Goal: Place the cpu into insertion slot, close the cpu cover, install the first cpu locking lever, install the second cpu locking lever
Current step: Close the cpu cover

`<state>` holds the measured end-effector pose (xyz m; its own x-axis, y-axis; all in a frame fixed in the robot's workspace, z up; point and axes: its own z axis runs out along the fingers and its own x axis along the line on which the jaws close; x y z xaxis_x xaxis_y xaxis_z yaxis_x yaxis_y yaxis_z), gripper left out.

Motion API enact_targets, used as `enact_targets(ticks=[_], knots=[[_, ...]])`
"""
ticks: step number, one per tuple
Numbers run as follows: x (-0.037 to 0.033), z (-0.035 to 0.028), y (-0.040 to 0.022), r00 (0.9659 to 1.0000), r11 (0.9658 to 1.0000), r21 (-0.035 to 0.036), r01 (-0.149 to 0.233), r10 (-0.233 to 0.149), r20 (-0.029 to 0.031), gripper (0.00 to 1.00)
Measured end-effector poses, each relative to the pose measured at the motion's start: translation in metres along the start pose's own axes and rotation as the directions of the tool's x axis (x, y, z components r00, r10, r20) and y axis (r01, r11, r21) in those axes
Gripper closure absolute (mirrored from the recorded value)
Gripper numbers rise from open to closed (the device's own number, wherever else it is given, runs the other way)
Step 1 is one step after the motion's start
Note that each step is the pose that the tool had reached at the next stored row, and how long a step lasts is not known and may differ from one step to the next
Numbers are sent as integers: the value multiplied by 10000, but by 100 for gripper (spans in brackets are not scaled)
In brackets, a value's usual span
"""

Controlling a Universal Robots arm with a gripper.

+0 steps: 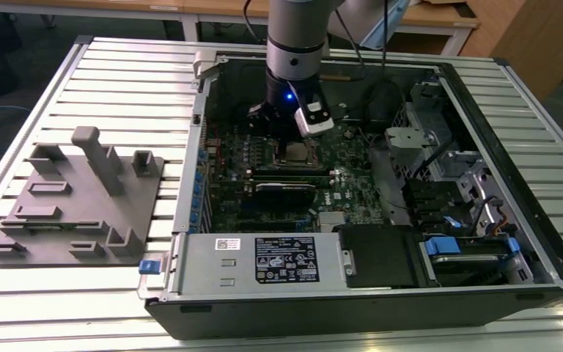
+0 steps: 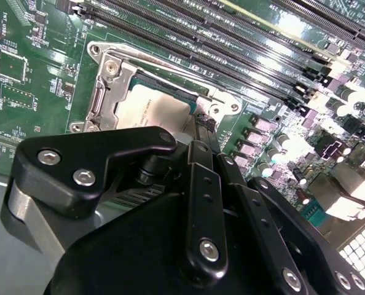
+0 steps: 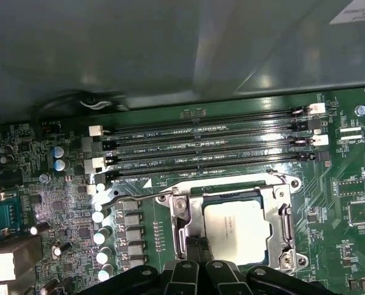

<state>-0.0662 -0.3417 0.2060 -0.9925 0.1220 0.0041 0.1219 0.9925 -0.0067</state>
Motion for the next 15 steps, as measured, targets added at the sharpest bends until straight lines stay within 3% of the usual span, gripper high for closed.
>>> enact_targets(ticks=[15], knots=[[5, 7, 15, 9999, 9999, -16, 109, -109, 1, 89]])
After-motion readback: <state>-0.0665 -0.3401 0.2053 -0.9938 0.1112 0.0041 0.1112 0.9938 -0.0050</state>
